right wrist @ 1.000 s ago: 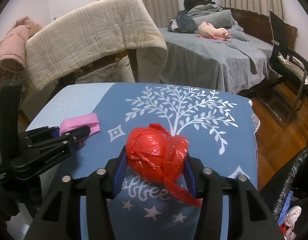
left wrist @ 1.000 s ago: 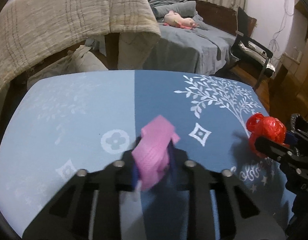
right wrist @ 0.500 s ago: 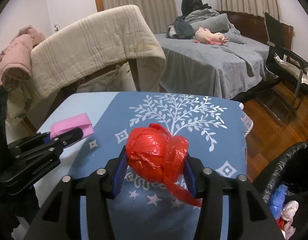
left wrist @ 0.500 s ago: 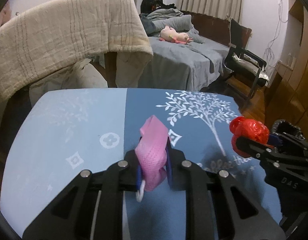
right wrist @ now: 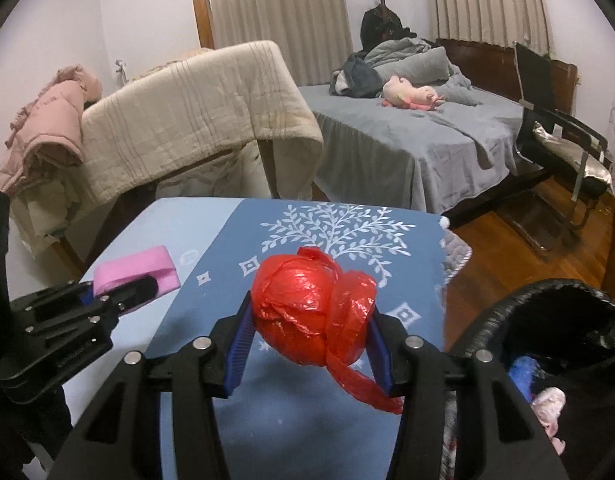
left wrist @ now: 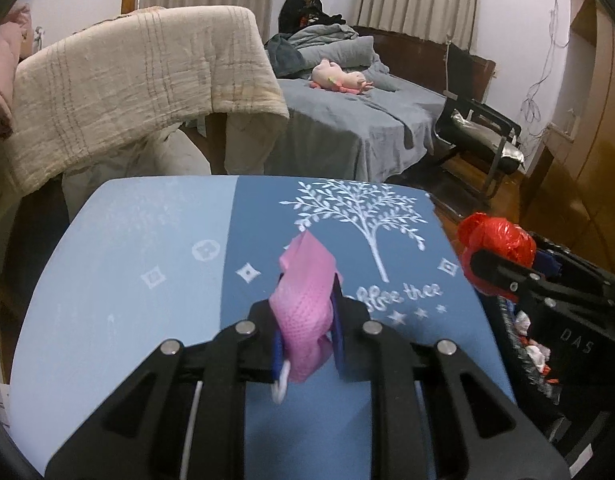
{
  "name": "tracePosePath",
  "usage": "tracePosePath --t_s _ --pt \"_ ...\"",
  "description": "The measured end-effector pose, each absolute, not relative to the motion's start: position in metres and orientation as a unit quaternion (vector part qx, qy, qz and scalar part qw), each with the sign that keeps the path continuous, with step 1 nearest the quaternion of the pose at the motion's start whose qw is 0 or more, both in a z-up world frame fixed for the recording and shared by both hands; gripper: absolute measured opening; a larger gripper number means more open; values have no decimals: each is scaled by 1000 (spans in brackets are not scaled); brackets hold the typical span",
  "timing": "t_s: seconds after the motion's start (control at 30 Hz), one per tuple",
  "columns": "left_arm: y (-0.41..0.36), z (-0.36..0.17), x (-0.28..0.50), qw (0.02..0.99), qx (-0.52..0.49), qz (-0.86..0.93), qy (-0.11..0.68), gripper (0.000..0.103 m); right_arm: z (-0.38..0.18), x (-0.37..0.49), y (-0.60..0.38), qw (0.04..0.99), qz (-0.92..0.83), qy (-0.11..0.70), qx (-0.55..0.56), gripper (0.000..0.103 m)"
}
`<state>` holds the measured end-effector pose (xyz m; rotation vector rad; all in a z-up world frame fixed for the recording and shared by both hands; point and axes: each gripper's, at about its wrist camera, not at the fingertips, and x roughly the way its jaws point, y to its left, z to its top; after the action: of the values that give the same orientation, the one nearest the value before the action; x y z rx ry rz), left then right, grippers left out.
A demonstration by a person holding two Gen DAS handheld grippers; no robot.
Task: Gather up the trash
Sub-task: 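Carry the red bag and pink mask over the bin with both grippers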
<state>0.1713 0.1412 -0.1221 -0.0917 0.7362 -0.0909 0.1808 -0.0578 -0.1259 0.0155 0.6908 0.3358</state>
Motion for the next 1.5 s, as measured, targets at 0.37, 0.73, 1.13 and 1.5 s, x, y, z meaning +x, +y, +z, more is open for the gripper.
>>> tracePosePath --t_s 0.37,0.73,1.13,1.5 --pt "98 -95 124 940 -21 -65 335 18 -101 124 -96 934 154 322 7 50" --pt "53 -65 89 945 -19 -104 311 18 -76 75 -145 947 122 296 19 50" --pt "3 -43 60 947 -1 -139 290 18 -65 37 -186 957 85 276 34 50" --pt "-36 -33 43 945 21 -177 275 18 -56 15 -223 963 46 261 40 50"
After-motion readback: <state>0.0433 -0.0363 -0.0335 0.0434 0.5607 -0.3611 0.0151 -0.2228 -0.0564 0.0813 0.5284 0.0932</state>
